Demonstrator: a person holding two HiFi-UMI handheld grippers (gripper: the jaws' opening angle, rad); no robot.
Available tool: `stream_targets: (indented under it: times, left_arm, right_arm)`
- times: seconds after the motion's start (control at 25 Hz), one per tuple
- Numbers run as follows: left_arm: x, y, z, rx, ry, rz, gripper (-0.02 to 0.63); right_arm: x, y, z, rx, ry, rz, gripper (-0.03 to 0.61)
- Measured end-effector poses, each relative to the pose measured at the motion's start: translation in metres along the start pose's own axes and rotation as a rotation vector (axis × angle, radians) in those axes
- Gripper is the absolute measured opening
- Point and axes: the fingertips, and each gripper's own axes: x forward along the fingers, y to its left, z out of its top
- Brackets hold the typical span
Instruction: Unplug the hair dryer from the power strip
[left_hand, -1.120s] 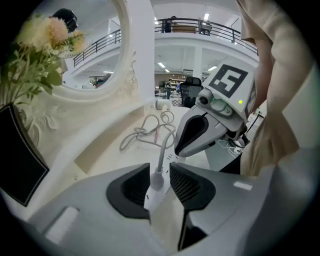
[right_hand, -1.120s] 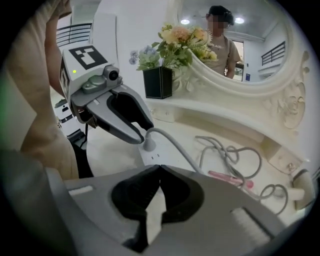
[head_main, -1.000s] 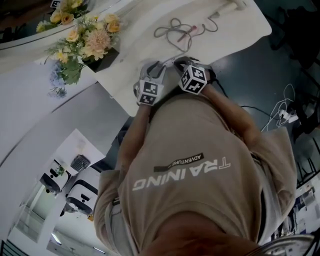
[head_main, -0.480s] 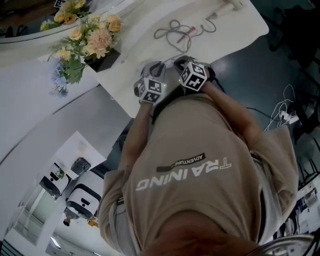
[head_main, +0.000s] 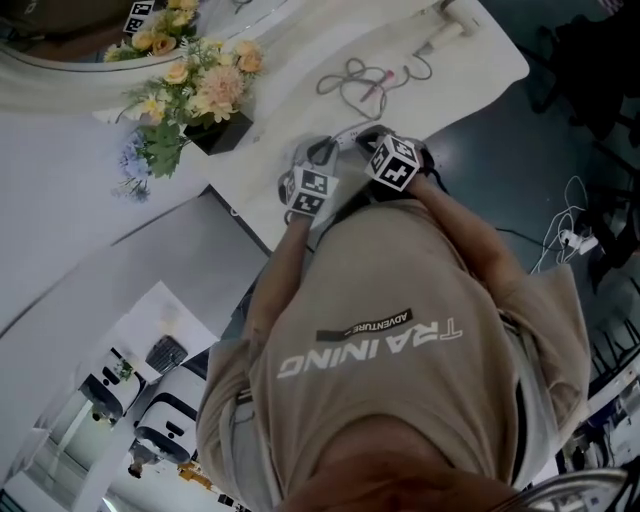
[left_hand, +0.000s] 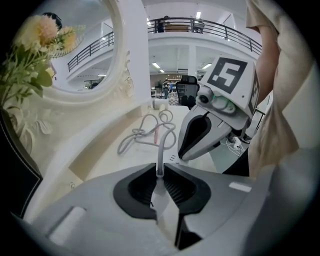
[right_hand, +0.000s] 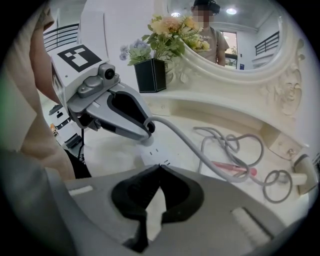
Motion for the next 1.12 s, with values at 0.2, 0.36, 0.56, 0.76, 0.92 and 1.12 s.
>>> stream_targets:
  times: [0.2,0.36,0.56,0.76,0.92,1.12]
  left_arm:
    - [-0.001,0.001,-0.002,-0.010,-0.004,-0.016,0.048]
    - [-0.005,0.003,0.003,-0.028,-0.020,-0.015,0.048]
    - [-0.015,0.005,0.021,-0.012,-0.061,-0.008,0.046]
    - [-0.022,0.007,0.029,-0.041,-0.086,-0.017,0.046]
    - [-0.028,0.005,0.032,-0.047,-0.088,-0.028,0.046]
    - [-0.034,-0.003,0.031,-0.036,-0.079,-0.042,0.046]
  right_arm:
    - [0.000,0.000,0.001,0.012,0.001,-0.019,0.003]
    - [0.000,0.000,0.001,0.011,0.008,-0.019,0.004]
    - [0.000,0.000,0.002,0.013,0.007,-0.028,0.003]
    - [0.000,-0.001,0.002,0.007,0.009,-0.032,0.003]
    - [-0.001,0.000,0.002,0.004,0.012,-0.029,0.003]
    - [-0.002,0.007,0.002,0.006,0.025,-0.018,0.003]
